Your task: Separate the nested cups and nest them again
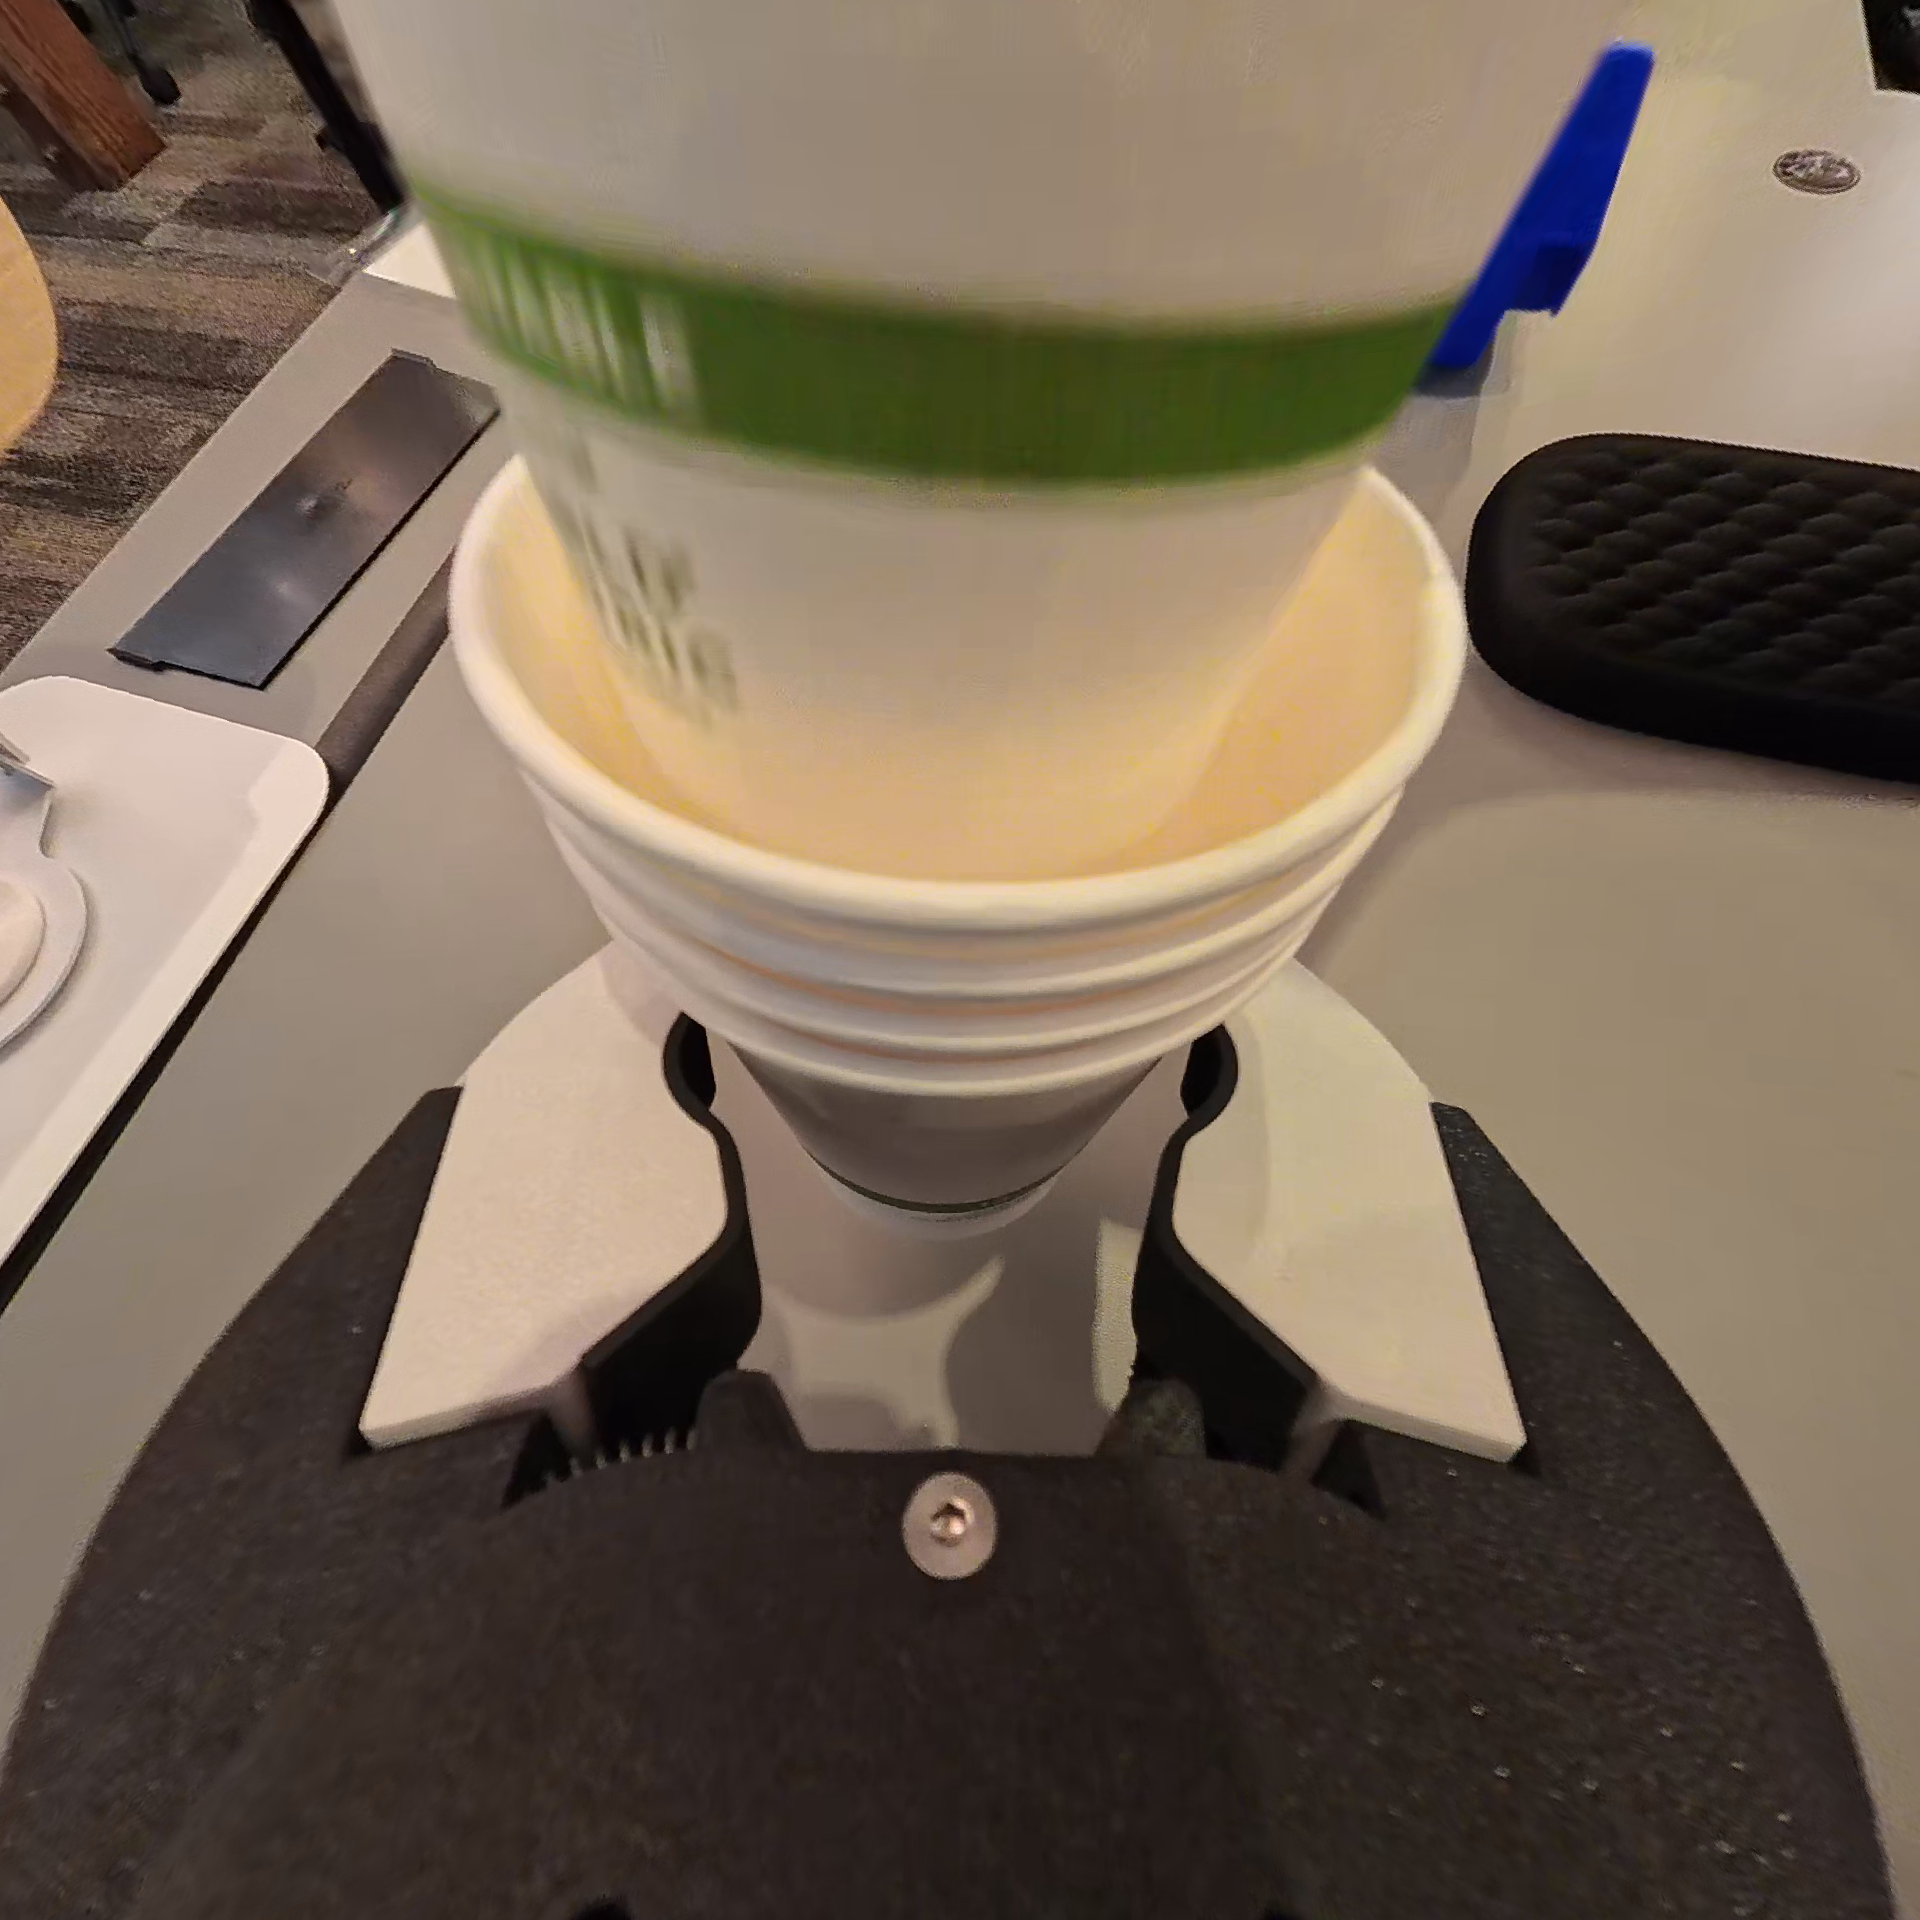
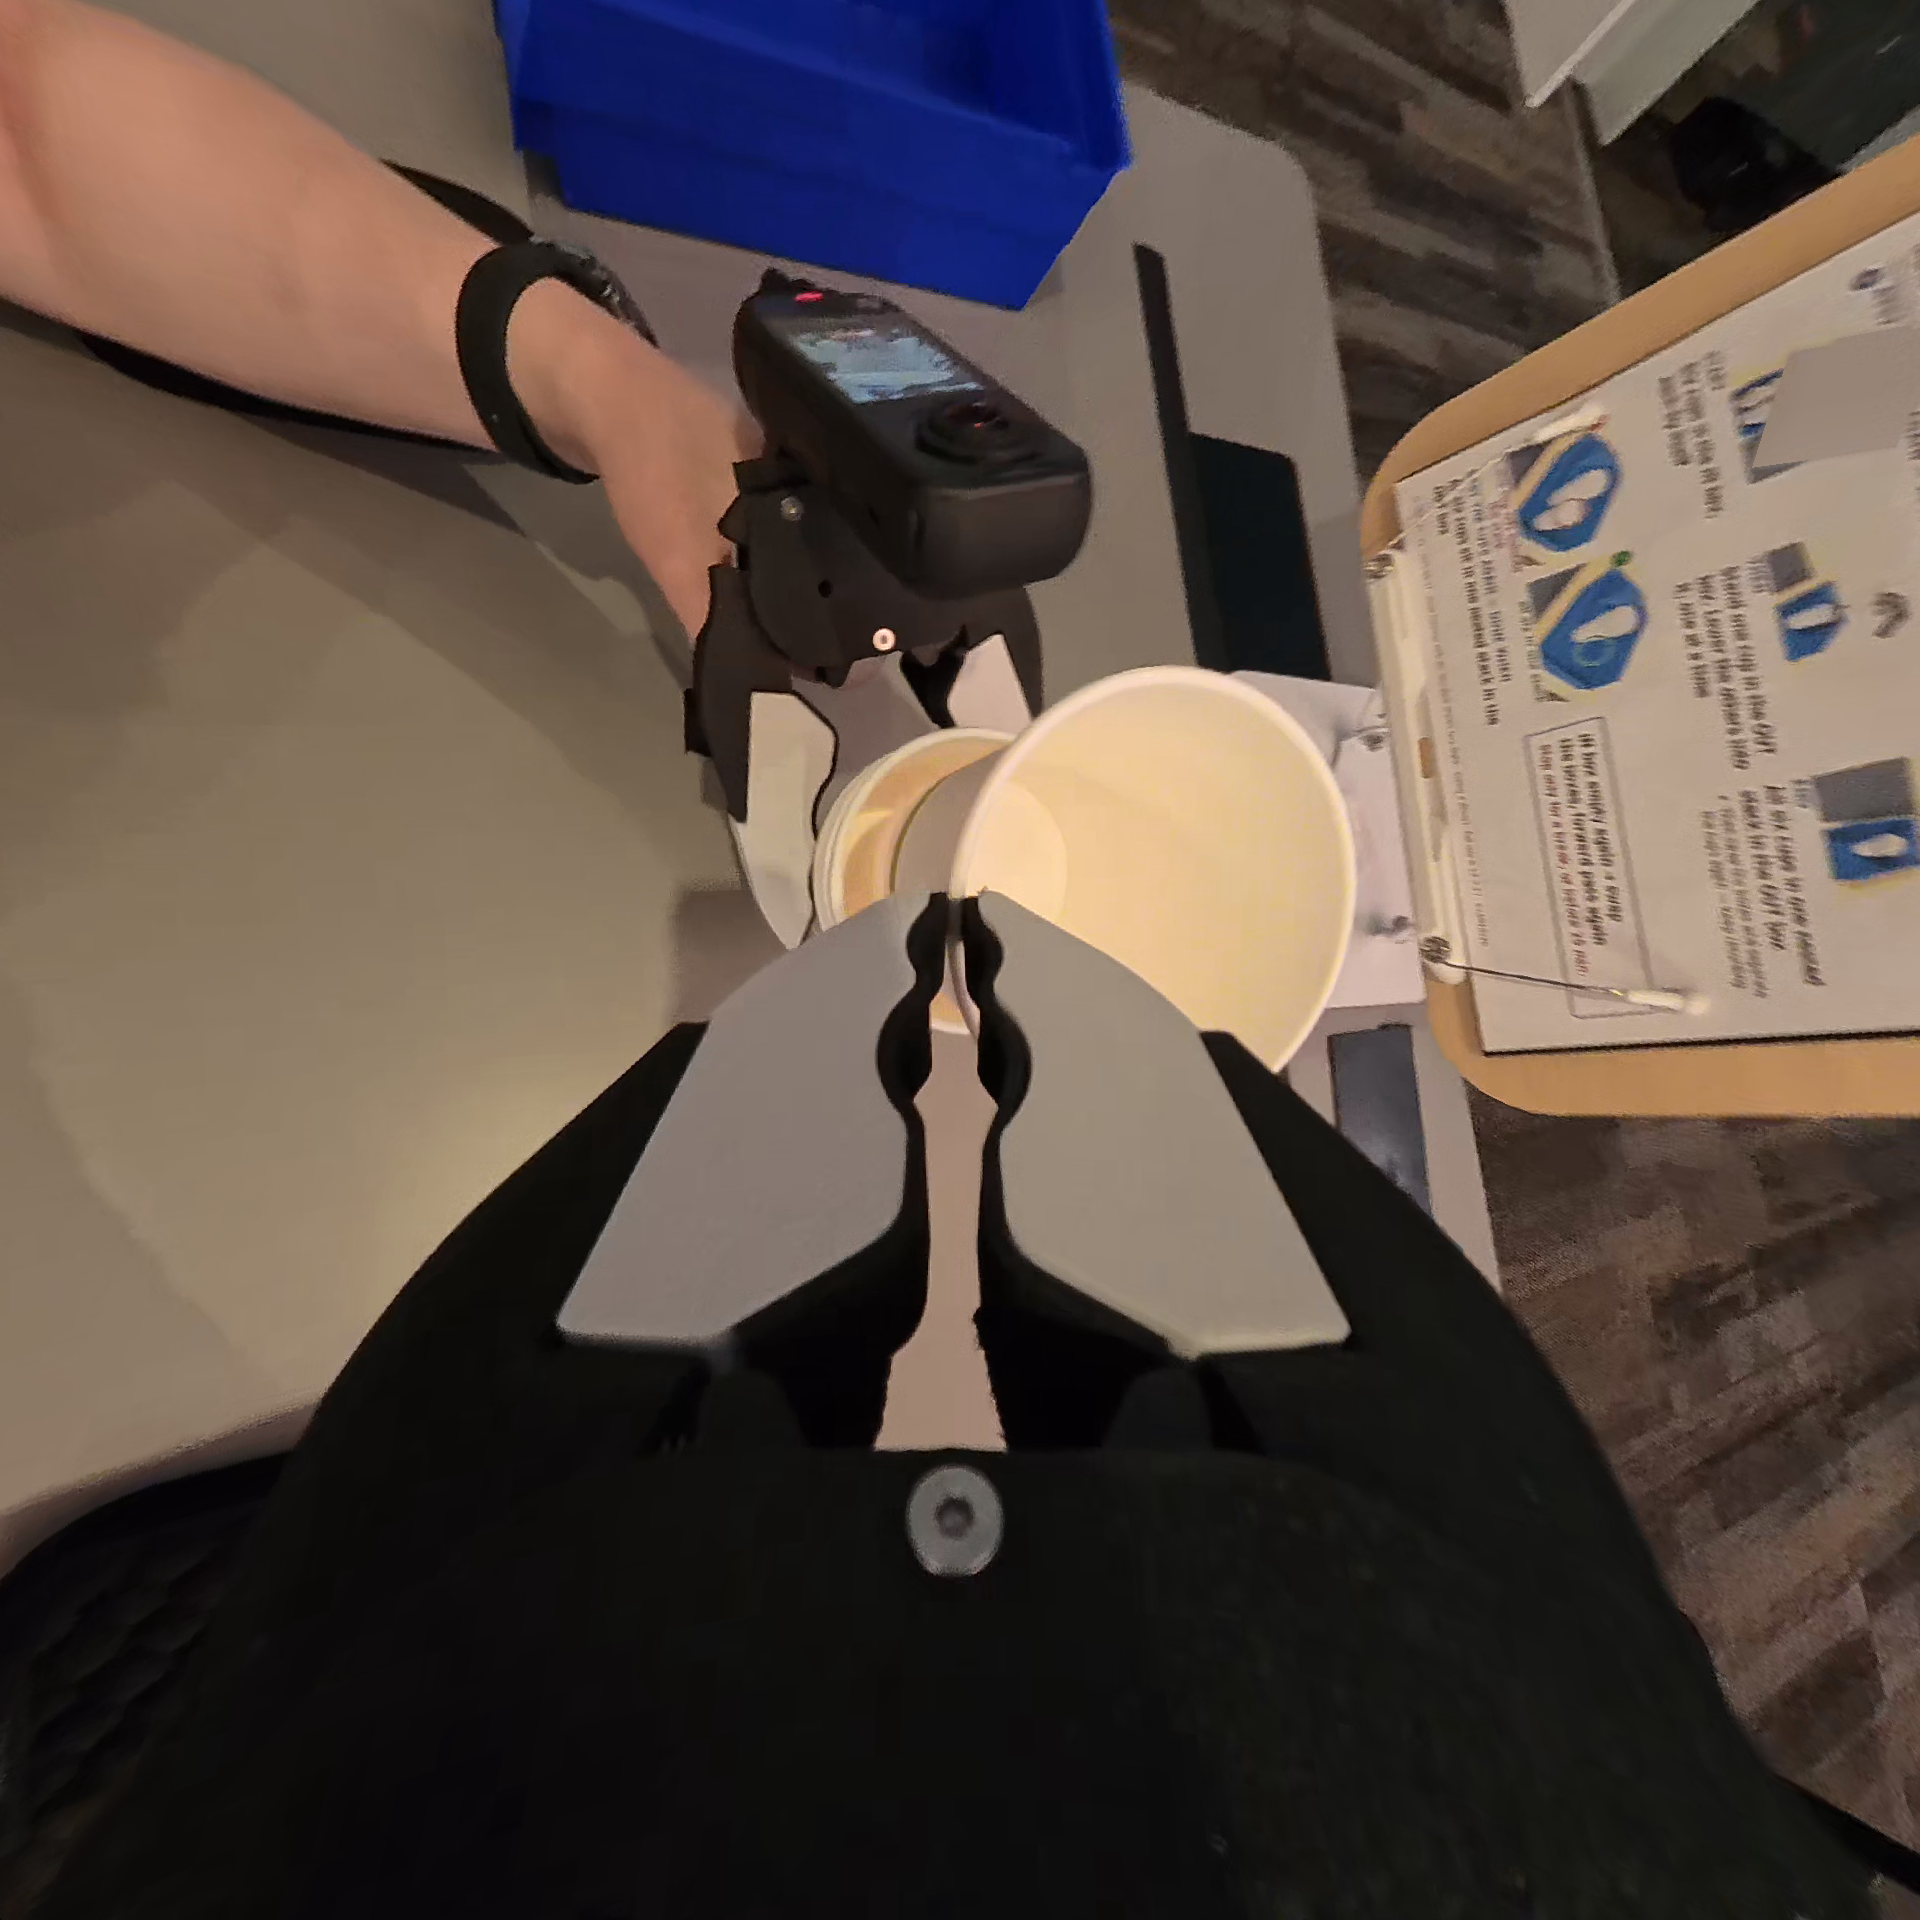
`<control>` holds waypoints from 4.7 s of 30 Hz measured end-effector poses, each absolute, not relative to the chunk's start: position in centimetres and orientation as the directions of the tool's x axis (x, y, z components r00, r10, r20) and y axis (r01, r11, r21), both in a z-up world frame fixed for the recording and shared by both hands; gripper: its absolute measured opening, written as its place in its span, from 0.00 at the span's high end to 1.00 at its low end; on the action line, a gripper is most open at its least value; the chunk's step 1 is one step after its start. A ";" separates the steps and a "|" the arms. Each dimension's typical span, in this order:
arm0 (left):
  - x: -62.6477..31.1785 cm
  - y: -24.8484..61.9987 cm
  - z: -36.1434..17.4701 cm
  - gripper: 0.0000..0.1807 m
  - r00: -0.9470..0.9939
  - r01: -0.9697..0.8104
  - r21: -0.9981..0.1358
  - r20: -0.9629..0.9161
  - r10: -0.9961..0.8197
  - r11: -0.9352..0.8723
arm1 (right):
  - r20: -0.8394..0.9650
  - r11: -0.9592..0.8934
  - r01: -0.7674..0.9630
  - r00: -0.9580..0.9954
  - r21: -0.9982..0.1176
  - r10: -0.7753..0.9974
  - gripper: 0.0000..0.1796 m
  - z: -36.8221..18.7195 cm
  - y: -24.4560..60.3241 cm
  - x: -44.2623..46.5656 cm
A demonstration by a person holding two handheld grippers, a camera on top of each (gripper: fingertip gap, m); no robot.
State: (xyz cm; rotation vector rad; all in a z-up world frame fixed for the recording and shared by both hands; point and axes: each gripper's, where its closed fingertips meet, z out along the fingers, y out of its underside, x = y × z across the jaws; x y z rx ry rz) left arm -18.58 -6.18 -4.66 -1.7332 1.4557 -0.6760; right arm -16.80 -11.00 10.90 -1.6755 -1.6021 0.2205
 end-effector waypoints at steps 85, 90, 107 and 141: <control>-18.2 -8.5 -2.0 0.51 0.151 -0.537 -0.843 -0.067 -0.986 -0.025 | 0.267 0.009 0.872 0.140 -0.489 0.954 0.98 4.4 -12.7 -19.2; -18.3 -8.3 -2.3 0.51 0.159 -0.549 -0.835 -0.083 -0.984 -0.018 | 0.282 0.012 0.867 0.149 -0.497 0.948 0.98 5.4 -12.8 -19.2; -18.4 -7.3 -3.9 0.50 0.181 -0.577 -0.815 -0.061 -0.982 -0.056 | 0.514 -0.085 0.791 0.470 -0.605 0.717 0.98 17.2 -12.0 -6.7; -18.2 -7.1 -5.4 0.50 0.174 -0.614 -0.788 -0.068 -0.982 -0.054 | 0.300 -0.739 0.575 0.817 -0.350 0.493 0.98 -5.6 -10.4 16.6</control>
